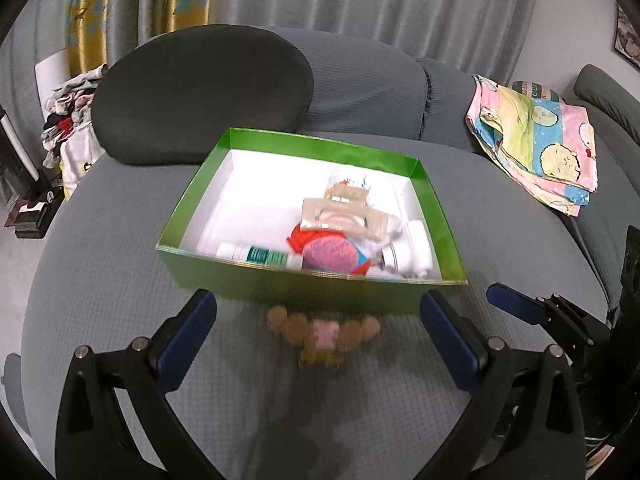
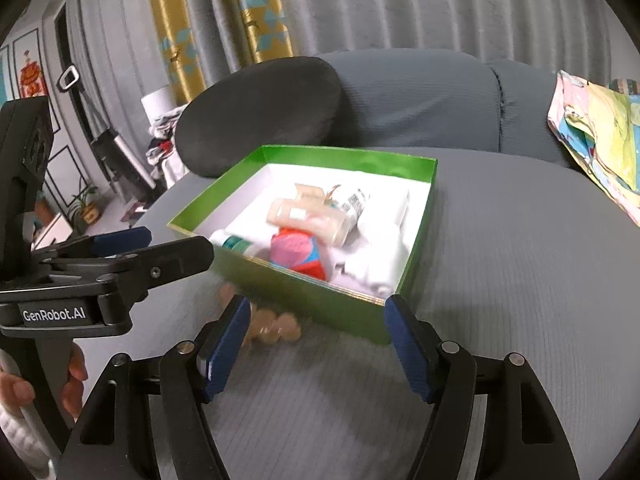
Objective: Organize rigid objects
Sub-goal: 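Withdraw the open left gripper from the green box, then move the left gripper toward the pink-bear bead ornament beside the box, then grasp the pink-bear bead ornament with the left gripper and lift it, then carry the bead ornament over the green box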
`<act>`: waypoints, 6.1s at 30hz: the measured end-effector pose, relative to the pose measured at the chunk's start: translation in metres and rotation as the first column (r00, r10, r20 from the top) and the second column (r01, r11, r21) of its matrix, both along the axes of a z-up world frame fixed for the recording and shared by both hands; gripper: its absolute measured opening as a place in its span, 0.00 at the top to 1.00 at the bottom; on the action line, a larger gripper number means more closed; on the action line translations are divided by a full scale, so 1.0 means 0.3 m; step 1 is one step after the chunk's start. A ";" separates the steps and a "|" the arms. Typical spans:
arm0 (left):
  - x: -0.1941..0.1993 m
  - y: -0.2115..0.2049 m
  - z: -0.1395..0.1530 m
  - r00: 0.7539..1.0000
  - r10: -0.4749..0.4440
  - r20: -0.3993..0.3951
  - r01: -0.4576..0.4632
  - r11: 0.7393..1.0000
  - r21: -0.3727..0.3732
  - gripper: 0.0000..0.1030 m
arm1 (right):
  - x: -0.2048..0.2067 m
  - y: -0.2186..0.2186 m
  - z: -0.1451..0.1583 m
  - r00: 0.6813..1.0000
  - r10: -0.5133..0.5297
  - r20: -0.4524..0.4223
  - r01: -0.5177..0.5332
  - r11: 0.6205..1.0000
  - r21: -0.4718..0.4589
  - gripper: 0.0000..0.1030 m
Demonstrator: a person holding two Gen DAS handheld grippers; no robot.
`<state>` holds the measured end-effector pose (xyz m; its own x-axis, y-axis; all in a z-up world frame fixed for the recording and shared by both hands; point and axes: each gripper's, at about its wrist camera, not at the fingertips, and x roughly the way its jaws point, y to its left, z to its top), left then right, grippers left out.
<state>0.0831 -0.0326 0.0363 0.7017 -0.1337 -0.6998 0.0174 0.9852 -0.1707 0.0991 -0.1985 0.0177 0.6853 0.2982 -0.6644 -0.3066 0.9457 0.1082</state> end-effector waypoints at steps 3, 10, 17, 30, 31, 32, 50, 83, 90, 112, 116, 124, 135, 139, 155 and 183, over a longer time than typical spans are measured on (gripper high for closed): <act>-0.041 -0.001 -0.007 1.000 0.007 -0.009 -0.007 1.000 0.005 0.02 | -0.040 0.004 -0.008 1.000 0.005 -0.010 -0.005 1.000 0.002 0.31; -0.124 -0.002 -0.004 1.000 0.016 -0.005 -0.016 1.000 -0.002 0.02 | -0.103 0.015 0.002 1.000 0.019 -0.016 -0.019 1.000 0.006 0.31; -0.183 0.001 -0.008 1.000 0.022 0.001 -0.022 1.000 0.004 0.02 | -0.151 0.039 -0.002 0.999 0.034 -0.020 -0.034 0.999 0.002 0.31; -0.222 0.036 -0.076 0.999 0.034 -0.034 -0.034 0.999 -0.006 0.02 | -0.175 0.108 -0.070 0.994 0.077 -0.072 -0.079 0.997 -0.023 0.31; -0.221 0.037 -0.079 0.999 0.035 -0.037 -0.035 0.999 -0.007 0.02 | -0.175 0.112 -0.075 0.994 0.080 -0.076 -0.082 0.996 -0.025 0.31; -0.219 0.040 -0.082 0.999 0.035 -0.040 -0.036 0.999 -0.009 0.02 | -0.174 0.114 -0.080 0.993 0.084 -0.083 -0.086 0.996 -0.026 0.31; -0.167 0.062 -0.158 0.994 0.044 -0.097 -0.047 0.998 -0.030 0.02 | -0.112 0.123 -0.163 0.985 0.083 -0.149 -0.089 0.996 -0.029 0.31; 0.089 0.153 -0.244 0.986 -0.029 -0.162 -0.020 0.957 -0.288 0.02 | 0.033 0.160 -0.260 0.980 0.036 -0.198 -0.030 0.999 0.032 0.31; 0.145 0.120 -0.271 0.983 -0.059 -0.176 0.001 0.950 -0.312 0.02 | 0.098 0.140 -0.281 0.980 0.023 -0.196 -0.013 0.999 0.052 0.31; 0.151 0.083 -0.299 0.978 -0.121 -0.173 0.068 0.957 -0.283 0.20 | 0.166 0.206 -0.291 0.973 0.140 -0.182 -0.118 0.985 0.130 0.30; 0.127 0.064 -0.280 0.980 -0.122 -0.159 0.076 0.960 -0.269 0.20 | 0.147 0.200 -0.283 0.974 0.141 -0.175 -0.119 0.984 0.130 0.30; 0.056 0.051 -0.203 0.986 -0.130 -0.102 0.100 0.961 -0.259 0.21 | 0.078 0.173 -0.204 0.982 0.142 -0.124 -0.126 0.984 0.129 0.30; -0.029 0.015 -0.063 0.991 -0.130 -0.018 0.123 0.967 -0.224 0.20 | -0.015 0.164 -0.067 0.987 0.153 -0.040 -0.147 0.982 0.122 0.30; -0.043 -0.003 -0.010 0.991 -0.132 0.012 0.132 0.970 -0.205 0.20 | -0.040 0.158 -0.017 0.988 0.153 -0.007 -0.151 0.980 0.126 0.30; -0.042 -0.074 0.163 0.981 -0.168 0.101 0.181 0.974 -0.137 0.20 | -0.067 0.111 0.129 0.986 0.132 0.106 -0.145 0.980 0.134 0.30; 0.168 -0.070 0.167 0.981 -0.174 0.083 0.183 0.975 -0.128 0.20 | 0.080 0.104 0.141 0.985 0.119 0.122 -0.138 0.976 0.166 0.33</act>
<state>0.1334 -0.0537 0.0865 0.7050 -0.3505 -0.6166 0.2077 0.9333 -0.2930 0.1232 -0.1674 0.0601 0.6999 0.4926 -0.5172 -0.4438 0.8673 0.2256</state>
